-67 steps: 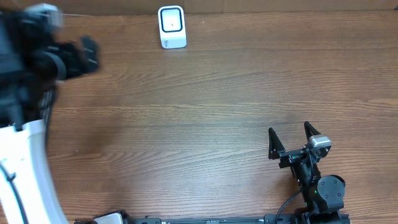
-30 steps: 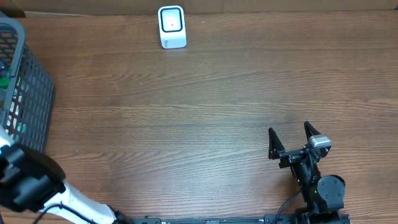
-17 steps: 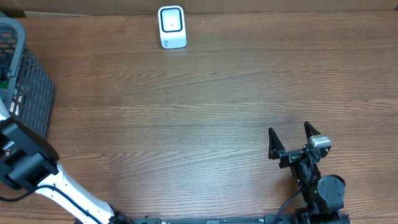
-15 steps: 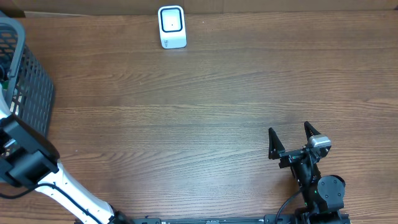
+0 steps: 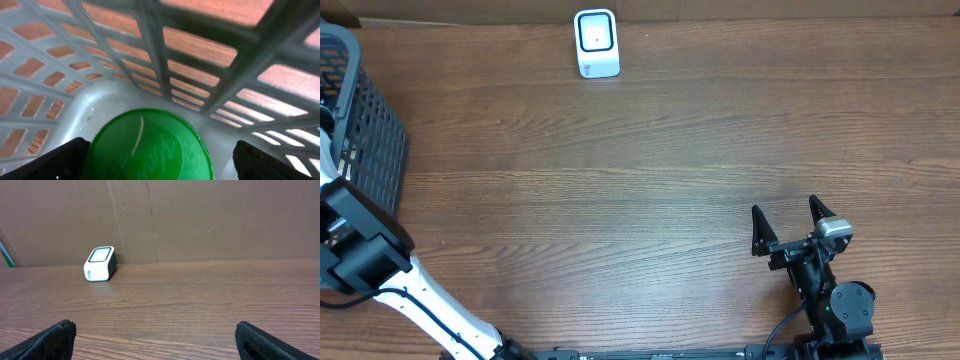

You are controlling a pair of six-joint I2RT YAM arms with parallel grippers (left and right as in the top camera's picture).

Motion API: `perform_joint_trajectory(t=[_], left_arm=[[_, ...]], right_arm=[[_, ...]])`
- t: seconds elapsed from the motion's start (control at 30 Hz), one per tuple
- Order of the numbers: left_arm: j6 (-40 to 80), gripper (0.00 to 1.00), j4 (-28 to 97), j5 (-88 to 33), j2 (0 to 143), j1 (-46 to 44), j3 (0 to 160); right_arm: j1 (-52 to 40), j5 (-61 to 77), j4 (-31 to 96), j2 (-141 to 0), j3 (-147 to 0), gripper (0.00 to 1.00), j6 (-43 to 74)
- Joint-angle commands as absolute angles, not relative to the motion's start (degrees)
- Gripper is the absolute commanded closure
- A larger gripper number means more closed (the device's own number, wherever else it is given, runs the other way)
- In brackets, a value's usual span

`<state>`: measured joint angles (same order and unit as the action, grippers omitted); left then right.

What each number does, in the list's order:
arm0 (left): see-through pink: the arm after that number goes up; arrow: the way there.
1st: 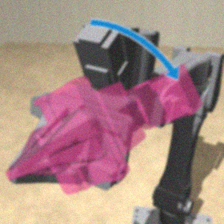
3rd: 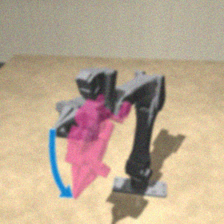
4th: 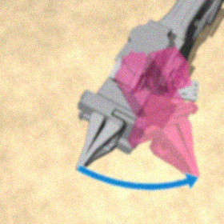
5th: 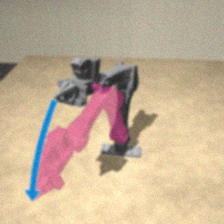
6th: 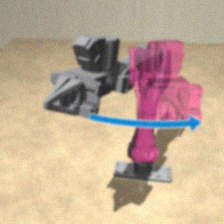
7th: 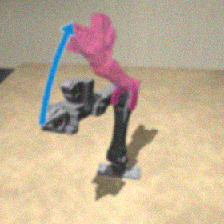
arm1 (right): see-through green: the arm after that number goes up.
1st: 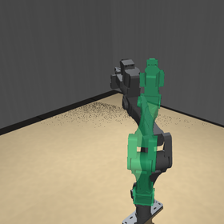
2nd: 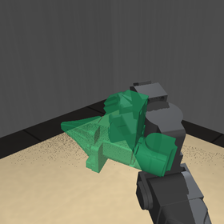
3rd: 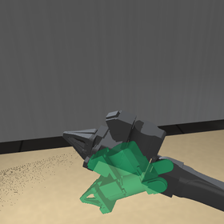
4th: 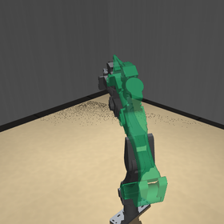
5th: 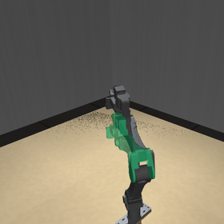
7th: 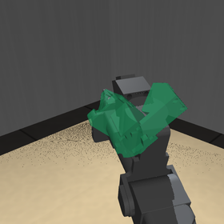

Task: Scan the item barcode
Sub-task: 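Grasp the green-lidded jar by its lid with the left gripper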

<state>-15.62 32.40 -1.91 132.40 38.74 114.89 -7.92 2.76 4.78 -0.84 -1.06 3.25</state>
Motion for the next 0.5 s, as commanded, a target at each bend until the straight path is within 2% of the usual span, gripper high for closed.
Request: perform_joint_trajectory(t=[0.0,0.3,0.47], left_arm=[[-15.20,0.07,31.24,-2.59,134.23,38.54,115.18],[-14.50,0.12,30.06,-2.42,135.90,38.70,115.18],[-14.55,0.32,29.52,-2.39,135.90,38.65,115.18]], right_arm=[[-8.01,3.09,4.60,-0.16,-0.45,0.00,3.57],[-8.01,3.09,4.60,-0.16,-0.45,0.00,3.57],[-8.01,3.09,4.60,-0.16,-0.45,0.00,3.57]])
